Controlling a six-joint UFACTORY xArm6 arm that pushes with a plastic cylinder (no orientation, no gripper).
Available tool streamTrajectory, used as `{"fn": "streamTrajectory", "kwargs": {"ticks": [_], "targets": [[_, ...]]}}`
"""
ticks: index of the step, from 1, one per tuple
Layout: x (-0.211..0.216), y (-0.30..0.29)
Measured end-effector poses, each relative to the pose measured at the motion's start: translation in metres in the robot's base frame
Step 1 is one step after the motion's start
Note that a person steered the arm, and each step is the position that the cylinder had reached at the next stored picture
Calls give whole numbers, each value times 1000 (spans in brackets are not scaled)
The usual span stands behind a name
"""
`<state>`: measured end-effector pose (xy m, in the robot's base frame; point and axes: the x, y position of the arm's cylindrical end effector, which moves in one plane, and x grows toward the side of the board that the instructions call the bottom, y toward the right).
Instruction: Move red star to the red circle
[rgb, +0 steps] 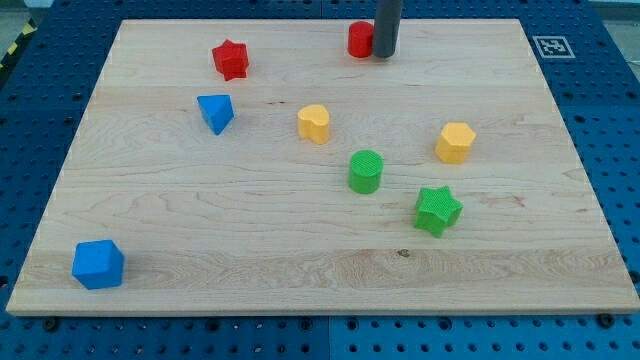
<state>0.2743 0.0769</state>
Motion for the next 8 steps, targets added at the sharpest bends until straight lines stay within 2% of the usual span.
{"fn": "streamTrajectory", "kwargs": {"ticks": [1, 2, 4, 5, 6, 8], "targets": [[-7, -31], [-32, -39], [21, -39], [26, -41], [46, -70], [46, -75]]}}
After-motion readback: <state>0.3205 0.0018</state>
